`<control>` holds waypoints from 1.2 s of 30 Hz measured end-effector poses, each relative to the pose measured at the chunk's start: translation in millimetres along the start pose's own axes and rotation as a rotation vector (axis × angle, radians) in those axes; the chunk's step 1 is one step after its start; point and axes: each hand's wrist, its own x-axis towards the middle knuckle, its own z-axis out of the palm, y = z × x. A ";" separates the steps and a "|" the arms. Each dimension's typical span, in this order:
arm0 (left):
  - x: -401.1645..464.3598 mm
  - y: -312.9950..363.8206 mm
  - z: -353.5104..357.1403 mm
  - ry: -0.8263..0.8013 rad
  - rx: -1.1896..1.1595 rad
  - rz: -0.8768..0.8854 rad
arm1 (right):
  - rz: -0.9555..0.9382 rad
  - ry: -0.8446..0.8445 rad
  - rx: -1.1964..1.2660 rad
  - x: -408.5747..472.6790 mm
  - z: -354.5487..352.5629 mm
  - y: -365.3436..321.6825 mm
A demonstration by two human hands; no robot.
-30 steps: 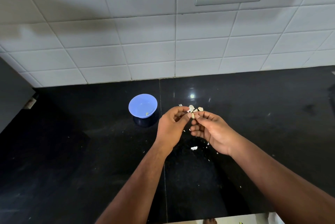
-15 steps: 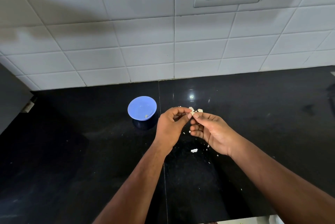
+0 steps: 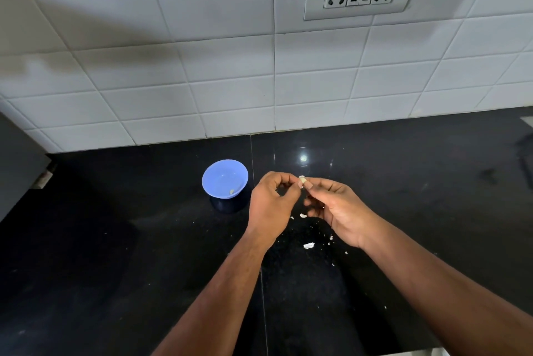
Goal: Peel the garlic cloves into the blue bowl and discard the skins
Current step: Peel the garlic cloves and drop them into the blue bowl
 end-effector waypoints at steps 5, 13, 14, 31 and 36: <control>1.4 1.7 4.1 -0.214 0.195 0.053 | 0.042 0.020 0.125 3.3 2.7 3.4; -9.8 -15.6 4.6 -0.322 0.450 -0.101 | -0.024 0.224 -0.075 9.5 -5.1 8.7; -10.1 -17.5 3.2 -0.314 0.450 -0.131 | -0.027 0.226 -0.161 8.6 -8.2 11.1; 0.3 -22.3 -15.9 -0.087 0.405 -0.270 | 0.111 0.058 -0.625 31.0 -3.8 -25.8; 4.6 -31.8 -21.9 -0.082 0.347 -0.312 | 0.298 0.122 -0.833 46.0 -13.8 5.5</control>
